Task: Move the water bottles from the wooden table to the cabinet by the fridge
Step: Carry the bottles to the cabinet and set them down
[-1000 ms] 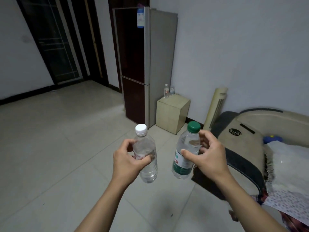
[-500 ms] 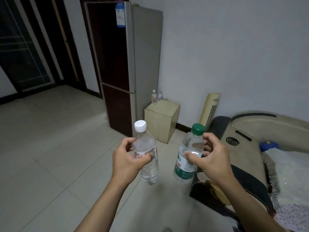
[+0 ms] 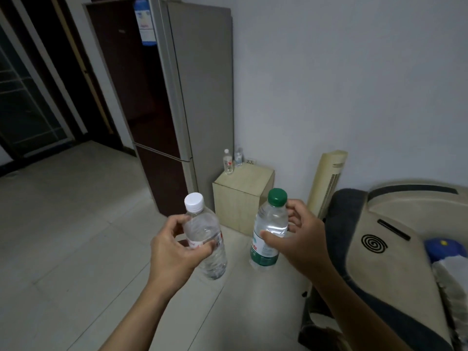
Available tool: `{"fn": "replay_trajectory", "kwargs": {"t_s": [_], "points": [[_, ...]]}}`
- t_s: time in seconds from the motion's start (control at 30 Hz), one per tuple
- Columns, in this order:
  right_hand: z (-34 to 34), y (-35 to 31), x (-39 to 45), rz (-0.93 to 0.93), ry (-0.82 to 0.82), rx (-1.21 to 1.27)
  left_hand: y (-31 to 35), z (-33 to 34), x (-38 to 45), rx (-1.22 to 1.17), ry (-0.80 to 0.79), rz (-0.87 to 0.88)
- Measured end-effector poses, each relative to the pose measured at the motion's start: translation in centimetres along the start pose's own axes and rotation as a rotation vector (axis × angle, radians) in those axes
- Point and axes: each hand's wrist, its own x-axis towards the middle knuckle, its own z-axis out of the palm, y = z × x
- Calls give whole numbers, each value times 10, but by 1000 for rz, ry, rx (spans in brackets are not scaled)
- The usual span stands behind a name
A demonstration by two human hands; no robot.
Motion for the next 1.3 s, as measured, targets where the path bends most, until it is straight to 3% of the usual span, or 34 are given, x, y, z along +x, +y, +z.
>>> {"fn": "replay_trajectory", "kwargs": {"t_s": [0.3,0.63,0.93,1.3], "points": [[32,46,124,23,-4,-118,-50,41,129,-71,-15,-39],[67,61,267,48,118,-219,-81,70,315,-100,-63,49],[90,129,358,109,142,-212,-134,115,403,-37,-108,-32],[33,232,511,90,147,-236,-109,240,537,15,-113,-33]]}}
